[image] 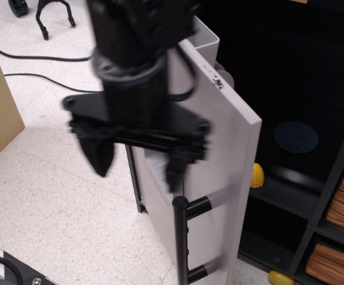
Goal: Close fridge
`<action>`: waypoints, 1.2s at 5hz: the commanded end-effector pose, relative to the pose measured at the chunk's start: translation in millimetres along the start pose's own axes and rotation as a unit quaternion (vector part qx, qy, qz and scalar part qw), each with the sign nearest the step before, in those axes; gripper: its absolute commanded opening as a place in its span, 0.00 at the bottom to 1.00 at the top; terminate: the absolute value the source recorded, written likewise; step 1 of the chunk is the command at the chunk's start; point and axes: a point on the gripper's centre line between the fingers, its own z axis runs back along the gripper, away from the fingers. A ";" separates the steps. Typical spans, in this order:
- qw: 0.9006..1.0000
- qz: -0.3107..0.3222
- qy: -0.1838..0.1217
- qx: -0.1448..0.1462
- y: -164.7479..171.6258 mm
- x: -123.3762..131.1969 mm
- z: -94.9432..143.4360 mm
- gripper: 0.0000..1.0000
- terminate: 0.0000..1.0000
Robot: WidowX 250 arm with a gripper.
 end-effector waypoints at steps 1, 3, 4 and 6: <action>0.998 0.045 -0.034 0.042 9.0 40.7 -19.2 1.00 0.00; 0.996 0.081 -0.034 0.008 -22.9 81.3 -33.4 1.00 0.00; 0.996 0.084 -0.034 -0.016 -46.8 90.6 -28.5 1.00 0.00; 0.994 0.091 -0.053 -0.042 -82.4 115.4 -40.6 1.00 0.00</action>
